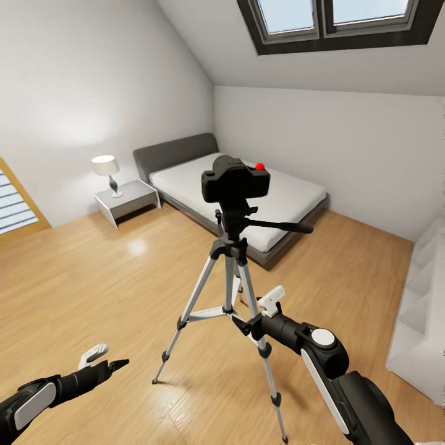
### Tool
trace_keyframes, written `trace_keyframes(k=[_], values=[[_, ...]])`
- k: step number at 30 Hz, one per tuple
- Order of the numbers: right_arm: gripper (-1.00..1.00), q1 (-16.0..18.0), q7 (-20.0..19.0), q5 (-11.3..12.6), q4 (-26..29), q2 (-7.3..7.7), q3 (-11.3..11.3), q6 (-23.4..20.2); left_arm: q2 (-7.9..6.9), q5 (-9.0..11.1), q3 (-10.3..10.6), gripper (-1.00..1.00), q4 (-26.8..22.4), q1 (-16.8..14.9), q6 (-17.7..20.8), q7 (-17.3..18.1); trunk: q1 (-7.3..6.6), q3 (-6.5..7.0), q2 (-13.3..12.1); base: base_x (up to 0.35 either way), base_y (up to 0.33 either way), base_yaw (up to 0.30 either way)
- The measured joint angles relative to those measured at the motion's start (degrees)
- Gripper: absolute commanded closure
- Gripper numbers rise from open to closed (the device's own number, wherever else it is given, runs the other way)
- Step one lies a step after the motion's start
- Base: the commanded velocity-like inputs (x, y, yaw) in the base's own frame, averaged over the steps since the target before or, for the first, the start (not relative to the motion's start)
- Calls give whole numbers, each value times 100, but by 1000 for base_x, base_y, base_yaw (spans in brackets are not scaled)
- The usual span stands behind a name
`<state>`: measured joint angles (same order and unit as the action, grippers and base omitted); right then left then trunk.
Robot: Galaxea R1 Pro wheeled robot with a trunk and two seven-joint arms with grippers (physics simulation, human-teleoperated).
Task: Attach the digital camera to the camera tripod in the bedroom.
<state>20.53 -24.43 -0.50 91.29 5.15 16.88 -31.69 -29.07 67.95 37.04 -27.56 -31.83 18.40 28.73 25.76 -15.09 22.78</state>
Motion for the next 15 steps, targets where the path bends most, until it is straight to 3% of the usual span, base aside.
trace_keyframes(k=[5,9,15], values=[[-100,-3,3,5,12,-7,12,-38,97,0,-74,-100,204,106,-31,-4,-3,-1,4,-97,62,-88],[-100,-5,3,2,18,-2,7,-35,107,-1,-202,-100,230,197,-35,-4,-1,-1,2,-15,10,-15],[-100,-12,3,2,20,-3,6,-36,110,1,-226,-100,240,222,-36,-4,-1,0,2,-2,1,-2]])
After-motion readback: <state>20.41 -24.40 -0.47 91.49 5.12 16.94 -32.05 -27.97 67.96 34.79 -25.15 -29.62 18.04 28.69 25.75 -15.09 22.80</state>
